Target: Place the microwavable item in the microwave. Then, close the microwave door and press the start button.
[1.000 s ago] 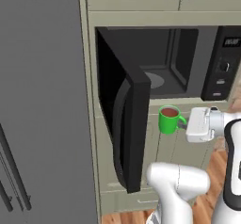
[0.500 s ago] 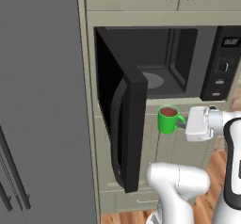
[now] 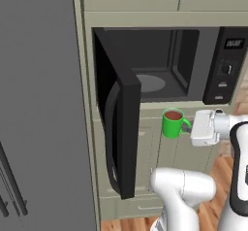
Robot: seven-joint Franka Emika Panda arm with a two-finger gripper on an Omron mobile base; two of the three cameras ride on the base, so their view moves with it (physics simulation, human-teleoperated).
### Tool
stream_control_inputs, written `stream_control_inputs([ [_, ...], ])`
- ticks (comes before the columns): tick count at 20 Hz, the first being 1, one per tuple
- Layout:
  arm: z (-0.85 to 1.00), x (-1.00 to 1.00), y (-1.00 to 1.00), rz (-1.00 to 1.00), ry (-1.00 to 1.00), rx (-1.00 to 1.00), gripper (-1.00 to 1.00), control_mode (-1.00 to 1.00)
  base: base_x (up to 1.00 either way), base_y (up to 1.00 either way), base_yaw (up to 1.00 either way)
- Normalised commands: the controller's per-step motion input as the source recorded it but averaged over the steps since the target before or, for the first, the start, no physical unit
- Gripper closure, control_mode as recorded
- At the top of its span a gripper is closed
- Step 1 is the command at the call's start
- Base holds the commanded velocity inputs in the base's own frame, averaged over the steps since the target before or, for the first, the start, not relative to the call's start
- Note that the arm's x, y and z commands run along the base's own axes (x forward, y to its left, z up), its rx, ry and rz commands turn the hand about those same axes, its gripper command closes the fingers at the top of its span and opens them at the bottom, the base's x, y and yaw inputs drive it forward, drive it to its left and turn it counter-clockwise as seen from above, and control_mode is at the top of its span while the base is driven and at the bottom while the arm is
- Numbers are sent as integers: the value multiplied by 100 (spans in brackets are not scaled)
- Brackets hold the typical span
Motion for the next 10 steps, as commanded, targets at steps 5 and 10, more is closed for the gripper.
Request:
stream_control_inputs([
  [5,0,10,0,0,-1,0,100,-100,15,-5,2],
  [10,20,97,0,3,-25,0,100,-100,0,0,0],
])
